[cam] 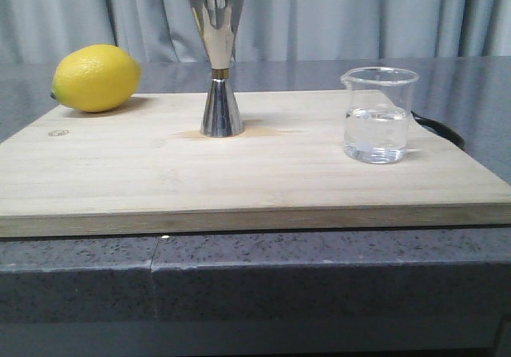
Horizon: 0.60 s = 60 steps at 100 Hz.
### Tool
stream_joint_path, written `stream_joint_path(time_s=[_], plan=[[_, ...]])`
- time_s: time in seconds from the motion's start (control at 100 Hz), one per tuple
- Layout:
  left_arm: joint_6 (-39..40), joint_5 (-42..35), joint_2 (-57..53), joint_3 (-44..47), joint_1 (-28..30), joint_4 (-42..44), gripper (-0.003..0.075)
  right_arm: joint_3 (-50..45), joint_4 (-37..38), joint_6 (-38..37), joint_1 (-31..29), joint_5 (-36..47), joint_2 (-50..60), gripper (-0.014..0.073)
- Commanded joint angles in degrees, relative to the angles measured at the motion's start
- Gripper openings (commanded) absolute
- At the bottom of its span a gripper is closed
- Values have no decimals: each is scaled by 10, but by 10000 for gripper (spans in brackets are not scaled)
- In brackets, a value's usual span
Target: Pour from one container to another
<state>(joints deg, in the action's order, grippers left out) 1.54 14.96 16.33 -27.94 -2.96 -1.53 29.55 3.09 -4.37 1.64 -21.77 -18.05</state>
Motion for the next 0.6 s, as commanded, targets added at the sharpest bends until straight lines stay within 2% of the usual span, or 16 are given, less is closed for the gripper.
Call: stream_joint_path(time_s=[0.0, 0.27, 0.4, 0.49, 0.59], plan=[[2, -7, 28, -39, 1, -7, 618, 34, 1, 1, -2, 23, -16, 533], [-31, 146, 152, -166, 1, -13, 618, 106, 1, 1, -2, -90, -108, 533], [-49, 210, 227, -200, 1, -47, 618, 119, 1, 1, -2, -107, -148, 533], [-106, 230, 276, -213, 1, -105, 618, 119, 1, 1, -2, -107, -166, 533], [-224, 225, 315, -214, 1, -208, 618, 119, 1, 1, -2, -107, -175, 533]])
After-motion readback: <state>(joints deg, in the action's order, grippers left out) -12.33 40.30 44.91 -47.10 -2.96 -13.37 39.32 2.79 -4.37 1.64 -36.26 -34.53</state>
